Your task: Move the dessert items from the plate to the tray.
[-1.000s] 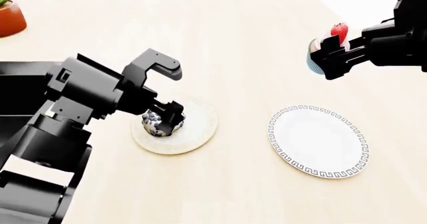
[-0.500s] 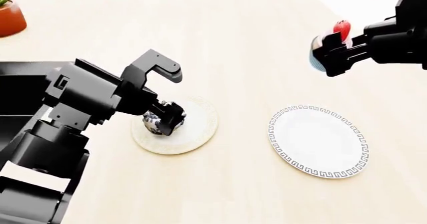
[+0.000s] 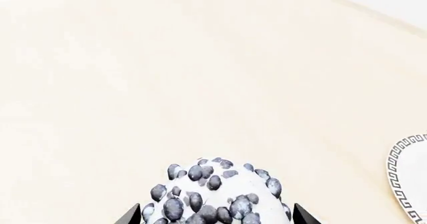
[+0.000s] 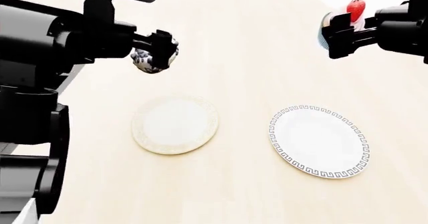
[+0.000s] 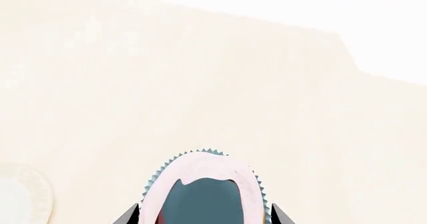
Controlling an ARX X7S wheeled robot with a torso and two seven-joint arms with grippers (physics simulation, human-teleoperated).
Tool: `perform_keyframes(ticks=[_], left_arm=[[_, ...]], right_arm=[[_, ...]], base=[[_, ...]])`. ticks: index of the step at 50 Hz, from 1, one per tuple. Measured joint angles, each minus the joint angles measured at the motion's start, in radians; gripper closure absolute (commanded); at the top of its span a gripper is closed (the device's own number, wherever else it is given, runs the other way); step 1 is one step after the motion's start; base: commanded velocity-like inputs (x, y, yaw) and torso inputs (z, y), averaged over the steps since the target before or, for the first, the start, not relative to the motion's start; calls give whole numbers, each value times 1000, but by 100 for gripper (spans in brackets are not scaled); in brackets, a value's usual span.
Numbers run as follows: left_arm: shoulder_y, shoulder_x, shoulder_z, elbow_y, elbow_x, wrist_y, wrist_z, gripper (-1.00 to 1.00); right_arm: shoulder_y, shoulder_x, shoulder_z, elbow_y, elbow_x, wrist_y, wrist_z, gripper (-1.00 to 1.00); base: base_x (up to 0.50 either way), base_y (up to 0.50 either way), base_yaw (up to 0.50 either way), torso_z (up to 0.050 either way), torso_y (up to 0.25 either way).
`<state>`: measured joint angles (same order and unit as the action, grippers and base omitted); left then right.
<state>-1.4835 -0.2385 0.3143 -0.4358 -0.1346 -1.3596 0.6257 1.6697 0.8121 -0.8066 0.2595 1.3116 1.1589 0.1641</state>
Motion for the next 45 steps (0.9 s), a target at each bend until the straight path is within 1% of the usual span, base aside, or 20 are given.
perform_keyframes(ticks=[5, 12, 22, 45], left_arm=[[-11, 7, -32, 4, 0, -9, -23, 100], [-18, 13, -57, 2, -1, -13, -41, 100], [-9, 16, -69, 4, -5, -8, -53, 100], [17, 9, -63, 32, -20, -17, -53, 100]], right_arm=[[-13, 3, 13, -10, 4, -19, 25, 100], [-23, 5, 16, -20, 1, -33, 40, 100], [-35, 3, 23, -30, 5, -48, 58, 100], [-50, -5, 29, -40, -2, -77, 81, 100]], base=[[-51, 7, 0, 0, 0], [-500, 67, 0, 0, 0], [0, 0, 0, 0, 0], [0, 500, 0, 0, 0]])
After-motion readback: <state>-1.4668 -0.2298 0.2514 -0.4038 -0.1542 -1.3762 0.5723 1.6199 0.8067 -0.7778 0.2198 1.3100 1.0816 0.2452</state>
